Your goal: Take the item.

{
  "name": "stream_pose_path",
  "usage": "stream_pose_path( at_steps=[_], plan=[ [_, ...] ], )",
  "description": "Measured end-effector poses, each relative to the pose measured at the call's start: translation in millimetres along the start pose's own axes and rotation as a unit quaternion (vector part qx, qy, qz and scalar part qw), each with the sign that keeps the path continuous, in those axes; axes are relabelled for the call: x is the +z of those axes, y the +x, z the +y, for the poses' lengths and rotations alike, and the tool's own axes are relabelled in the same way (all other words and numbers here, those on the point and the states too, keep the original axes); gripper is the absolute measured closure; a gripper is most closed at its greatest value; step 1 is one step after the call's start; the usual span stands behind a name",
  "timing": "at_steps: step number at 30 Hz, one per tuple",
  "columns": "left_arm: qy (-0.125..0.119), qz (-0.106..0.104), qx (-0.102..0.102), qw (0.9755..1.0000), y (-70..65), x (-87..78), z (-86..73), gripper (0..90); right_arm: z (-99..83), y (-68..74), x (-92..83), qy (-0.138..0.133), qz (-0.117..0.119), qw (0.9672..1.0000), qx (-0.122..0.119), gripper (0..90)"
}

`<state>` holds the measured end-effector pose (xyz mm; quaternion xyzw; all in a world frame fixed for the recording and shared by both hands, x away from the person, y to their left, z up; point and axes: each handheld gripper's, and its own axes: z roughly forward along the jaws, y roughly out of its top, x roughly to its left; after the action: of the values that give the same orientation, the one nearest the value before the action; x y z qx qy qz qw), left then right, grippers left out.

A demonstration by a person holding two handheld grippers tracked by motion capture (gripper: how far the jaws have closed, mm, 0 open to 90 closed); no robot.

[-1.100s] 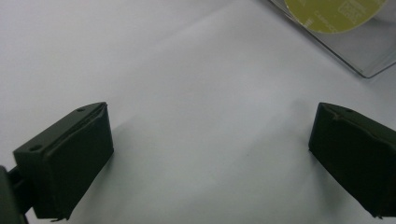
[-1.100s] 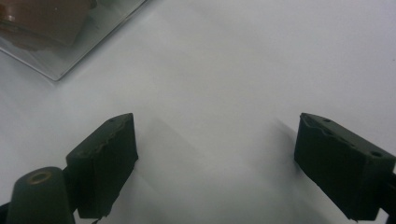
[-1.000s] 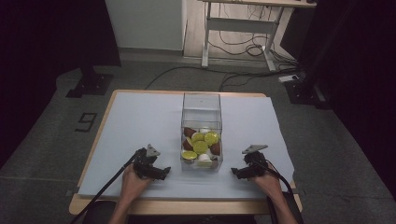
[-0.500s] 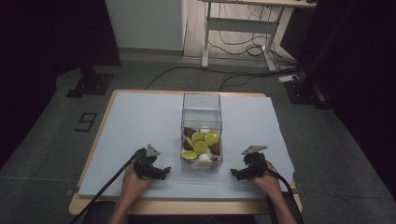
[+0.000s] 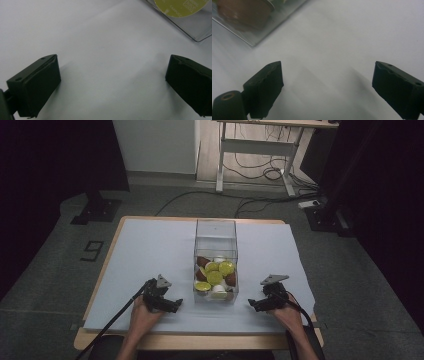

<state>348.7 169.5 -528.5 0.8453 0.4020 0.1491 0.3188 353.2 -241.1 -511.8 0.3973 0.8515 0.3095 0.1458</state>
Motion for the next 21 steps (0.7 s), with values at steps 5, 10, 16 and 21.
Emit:
stream_pose_path(
  at_steps=[5, 10, 16, 21],
  plan=[
    [0.000, 0.000, 0.000, 1.0000, 0.0, 0.0, 0.0, 0.0, 4.8, 3.2, -8.0, -0.029, 0.009, 0.9995, -0.004, 12.5],
    [0.000, 0.000, 0.000, 1.0000, 0.0, 0.0, 0.0, 0.0, 9.5, 7.0, -12.3, -0.032, 0.014, 0.9993, -0.012, 13.5],
    [0.000, 0.000, 0.000, 1.0000, 0.0, 0.1, 0.0, 0.0, 16.6, 8.6, -20.6, -0.054, 0.019, 0.9983, -0.008, 13.5],
    [0.000, 0.000, -0.001, 1.0000, -0.1, 0.1, 0.0, 0.0, 21.2, 11.2, -24.2, -0.058, 0.028, 0.9979, -0.013, 13.2]
  ],
)
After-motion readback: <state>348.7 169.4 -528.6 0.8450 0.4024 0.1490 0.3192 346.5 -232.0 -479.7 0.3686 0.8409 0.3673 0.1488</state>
